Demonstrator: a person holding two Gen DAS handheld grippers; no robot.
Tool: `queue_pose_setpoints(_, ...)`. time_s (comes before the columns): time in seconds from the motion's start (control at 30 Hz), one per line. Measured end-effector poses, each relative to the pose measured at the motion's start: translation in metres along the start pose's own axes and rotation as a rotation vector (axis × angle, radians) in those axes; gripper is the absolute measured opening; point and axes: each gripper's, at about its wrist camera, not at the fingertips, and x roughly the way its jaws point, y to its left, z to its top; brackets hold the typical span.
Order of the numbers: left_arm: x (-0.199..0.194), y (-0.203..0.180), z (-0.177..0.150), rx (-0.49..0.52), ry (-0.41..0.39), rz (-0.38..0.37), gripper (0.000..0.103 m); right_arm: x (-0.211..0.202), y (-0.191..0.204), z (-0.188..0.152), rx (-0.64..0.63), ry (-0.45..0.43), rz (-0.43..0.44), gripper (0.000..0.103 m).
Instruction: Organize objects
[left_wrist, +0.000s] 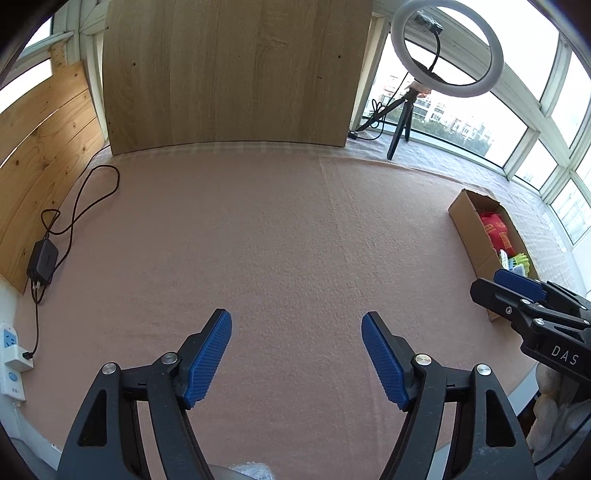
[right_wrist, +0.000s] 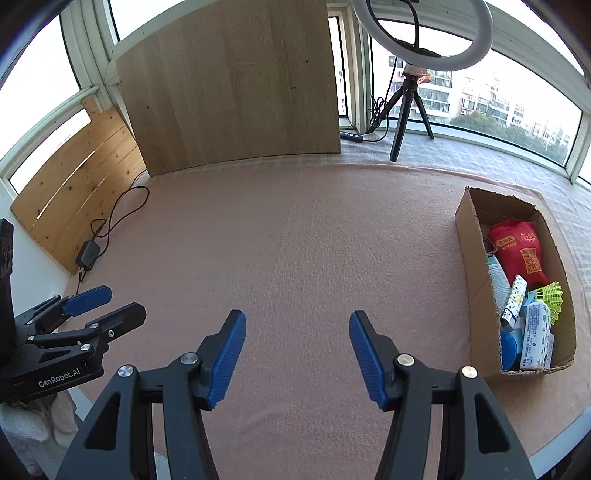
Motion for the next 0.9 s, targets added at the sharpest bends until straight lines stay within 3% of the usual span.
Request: queue_pose_setpoints(0.9, 0.0035, -0.0043, -0.007, 0.003, 0.029, 0.016, 0.079, 0.0003, 0.007, -0.0107, -0.001, 0.007, -0.024, 0.055)
